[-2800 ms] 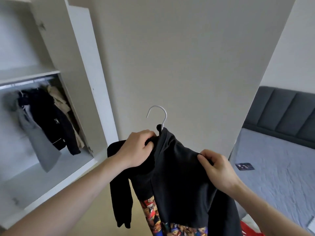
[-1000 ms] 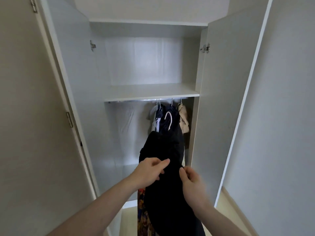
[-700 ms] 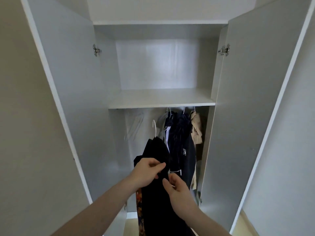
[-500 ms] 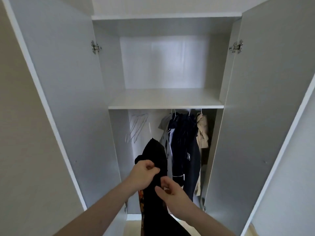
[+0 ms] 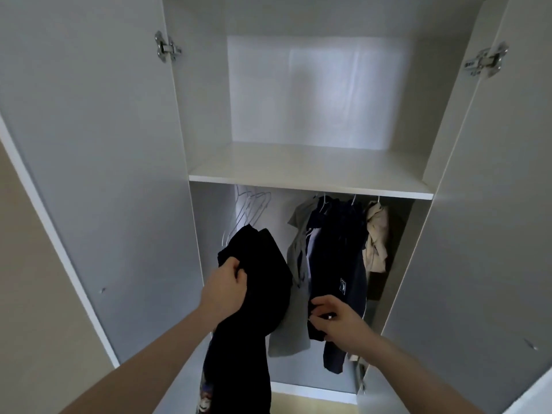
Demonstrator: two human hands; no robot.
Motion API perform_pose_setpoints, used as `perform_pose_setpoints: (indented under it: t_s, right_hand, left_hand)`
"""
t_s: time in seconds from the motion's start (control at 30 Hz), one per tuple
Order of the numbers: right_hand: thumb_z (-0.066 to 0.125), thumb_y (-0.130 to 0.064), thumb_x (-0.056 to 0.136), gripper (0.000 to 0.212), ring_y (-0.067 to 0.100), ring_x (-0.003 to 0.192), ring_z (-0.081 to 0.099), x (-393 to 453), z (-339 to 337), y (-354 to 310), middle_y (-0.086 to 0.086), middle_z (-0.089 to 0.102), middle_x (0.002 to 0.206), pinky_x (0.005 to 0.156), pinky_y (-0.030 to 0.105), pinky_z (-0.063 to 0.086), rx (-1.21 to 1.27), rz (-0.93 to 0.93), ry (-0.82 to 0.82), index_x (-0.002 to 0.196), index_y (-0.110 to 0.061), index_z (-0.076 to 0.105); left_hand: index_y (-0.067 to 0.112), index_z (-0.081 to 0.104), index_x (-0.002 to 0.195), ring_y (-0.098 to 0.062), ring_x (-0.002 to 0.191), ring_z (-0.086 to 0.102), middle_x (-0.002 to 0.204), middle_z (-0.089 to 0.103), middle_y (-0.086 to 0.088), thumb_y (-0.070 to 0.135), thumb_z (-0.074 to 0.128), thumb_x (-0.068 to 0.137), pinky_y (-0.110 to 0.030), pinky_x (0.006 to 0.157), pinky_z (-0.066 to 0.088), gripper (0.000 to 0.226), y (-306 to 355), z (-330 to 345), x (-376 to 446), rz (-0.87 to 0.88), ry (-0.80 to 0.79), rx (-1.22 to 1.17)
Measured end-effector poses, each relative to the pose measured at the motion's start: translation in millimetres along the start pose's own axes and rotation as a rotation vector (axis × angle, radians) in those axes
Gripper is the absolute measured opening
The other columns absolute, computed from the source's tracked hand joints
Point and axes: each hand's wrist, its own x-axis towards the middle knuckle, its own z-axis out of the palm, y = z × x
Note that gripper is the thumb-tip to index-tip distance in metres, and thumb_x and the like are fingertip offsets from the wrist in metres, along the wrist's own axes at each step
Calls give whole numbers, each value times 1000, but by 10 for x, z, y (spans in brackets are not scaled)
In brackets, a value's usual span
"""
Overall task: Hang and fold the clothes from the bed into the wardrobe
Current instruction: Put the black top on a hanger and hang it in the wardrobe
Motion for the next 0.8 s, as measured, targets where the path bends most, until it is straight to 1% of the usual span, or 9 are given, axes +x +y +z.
perform_pose_setpoints:
  t_s: [0.13, 0.27, 0.37, 0.47, 0.5, 0.53, 0.6, 0.73, 0.8]
  right_hand:
    - [70, -29, 95, 33, 6, 96, 67, 437, -126, 1, -16, 63, 116, 68, 12, 50, -44, 14, 17, 125, -34, 57]
    - [69, -29, 96, 32, 9, 103, 64, 958, -168, -94, -17, 59, 119, 82, 21, 51, -76, 7, 20, 125, -33, 55]
    - [70, -26, 96, 40, 15, 110, 61, 1393, -192, -201, -6, 57, 127, 86, 23, 48, -134, 18, 40, 133, -24, 54]
    - [68, -16, 95, 28, 25, 116, 63, 1849, -222, -302, 4, 62, 122, 76, 16, 52, -188, -14, 70, 118, -29, 61]
    - [67, -16, 95, 33, 25, 123, 59, 2006, -228, -329, 0, 59, 124, 82, 13, 50, -219, -21, 77, 124, -30, 60]
    - [66, -17, 95, 44, 23, 130, 54, 2166, -234, -356, -2, 53, 133, 91, 14, 47, -273, -23, 82, 137, -26, 55]
    - [65, -19, 95, 65, 21, 137, 47, 2470, -247, -416, 1, 37, 153, 106, 24, 41, -390, -24, 83, 155, -19, 39]
    - [61, -13, 95, 66, 28, 141, 43, 3026, -186, -495, 9, 30, 161, 107, 33, 42, -645, -105, 35, 156, -14, 35]
    - [58, -8, 94, 64, 27, 144, 39, 3256, -155, -502, 11, 32, 159, 106, 29, 39, -721, -100, 7, 155, -10, 37]
  left_hand:
    - [18, 55, 98, -17, 65, 59, 76, 62, -1, 22, 46, 102, -30, 56, 39, 11, -176, 306, 423, 0, -48, 45]
    - [17, 57, 99, -11, 65, 58, 76, 62, 2, 21, 47, 100, -27, 56, 42, 11, -334, 585, 898, 20, -95, 53]
    - [15, 58, 103, -17, 72, 62, 83, 64, -3, 19, 47, 101, -37, 69, 53, 13, -389, 762, 1278, 20, -139, 26]
    - [11, 59, 106, -24, 78, 65, 88, 67, -7, 17, 47, 100, -42, 74, 56, 15, -432, 909, 1675, 26, -162, 3]
    - [10, 58, 106, -23, 77, 65, 86, 67, -8, 17, 47, 101, -42, 73, 56, 15, -443, 956, 1809, 31, -162, -3]
    - [10, 58, 107, -23, 76, 65, 85, 67, -8, 17, 46, 101, -40, 71, 56, 15, -451, 1008, 1938, 39, -159, -8]
    - [8, 58, 109, -22, 73, 63, 84, 65, -8, 15, 46, 101, -34, 65, 51, 16, -457, 1118, 2174, 56, -156, -15]
    - [9, 58, 111, -14, 69, 56, 81, 61, -1, 15, 44, 103, -27, 59, 40, 18, -479, 1344, 2550, 87, -177, -64]
    - [14, 56, 102, -10, 64, 54, 74, 56, 4, 15, 43, 102, -23, 53, 36, 13, -481, 1459, 2720, 112, -179, -87]
